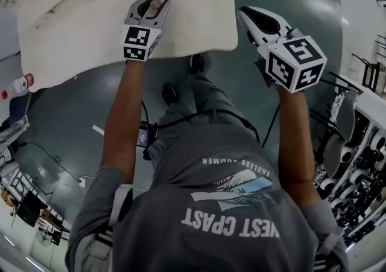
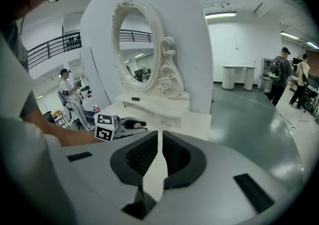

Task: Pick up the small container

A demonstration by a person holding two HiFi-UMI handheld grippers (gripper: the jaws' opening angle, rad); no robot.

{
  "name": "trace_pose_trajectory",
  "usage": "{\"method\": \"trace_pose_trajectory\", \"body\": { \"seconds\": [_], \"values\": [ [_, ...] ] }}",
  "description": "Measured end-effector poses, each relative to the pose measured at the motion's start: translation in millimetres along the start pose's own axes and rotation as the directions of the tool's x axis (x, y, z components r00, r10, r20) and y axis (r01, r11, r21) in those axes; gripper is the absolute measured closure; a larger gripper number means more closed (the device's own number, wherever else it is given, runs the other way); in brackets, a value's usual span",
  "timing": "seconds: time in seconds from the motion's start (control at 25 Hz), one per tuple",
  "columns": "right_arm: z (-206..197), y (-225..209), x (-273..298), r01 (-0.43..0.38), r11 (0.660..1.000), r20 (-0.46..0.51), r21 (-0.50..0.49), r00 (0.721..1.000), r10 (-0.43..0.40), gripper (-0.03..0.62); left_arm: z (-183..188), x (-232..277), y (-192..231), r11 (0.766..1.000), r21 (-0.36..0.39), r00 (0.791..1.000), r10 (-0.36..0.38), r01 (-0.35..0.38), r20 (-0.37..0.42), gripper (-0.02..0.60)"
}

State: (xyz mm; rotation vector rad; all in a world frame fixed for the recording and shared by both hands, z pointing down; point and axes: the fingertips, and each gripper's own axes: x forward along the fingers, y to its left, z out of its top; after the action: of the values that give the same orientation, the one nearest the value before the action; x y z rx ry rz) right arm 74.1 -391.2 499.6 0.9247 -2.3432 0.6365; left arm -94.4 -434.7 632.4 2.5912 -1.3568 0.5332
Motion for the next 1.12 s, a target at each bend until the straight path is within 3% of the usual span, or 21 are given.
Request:
{"method": "trace_pose_trajectory", "body": {
  "seconds": [0.44,1.12],
  "values": [
    [14.8,24.0,-6.6,-0.017,1.000,0.040,-0.026,0.999,0.018,0.562,26.5,-32.8,6.3,1.000,0.017,0.999,-0.012,0.013,-0.040,0.451],
    [60.5,78.5,-27.3,-0.005,0.996,0.176,-0.087,0.984,0.020,0.562,147.2,-161.0,25.9,0.990,0.140,0.995,0.008,-0.021,0.096,0.451]
  ]
}}
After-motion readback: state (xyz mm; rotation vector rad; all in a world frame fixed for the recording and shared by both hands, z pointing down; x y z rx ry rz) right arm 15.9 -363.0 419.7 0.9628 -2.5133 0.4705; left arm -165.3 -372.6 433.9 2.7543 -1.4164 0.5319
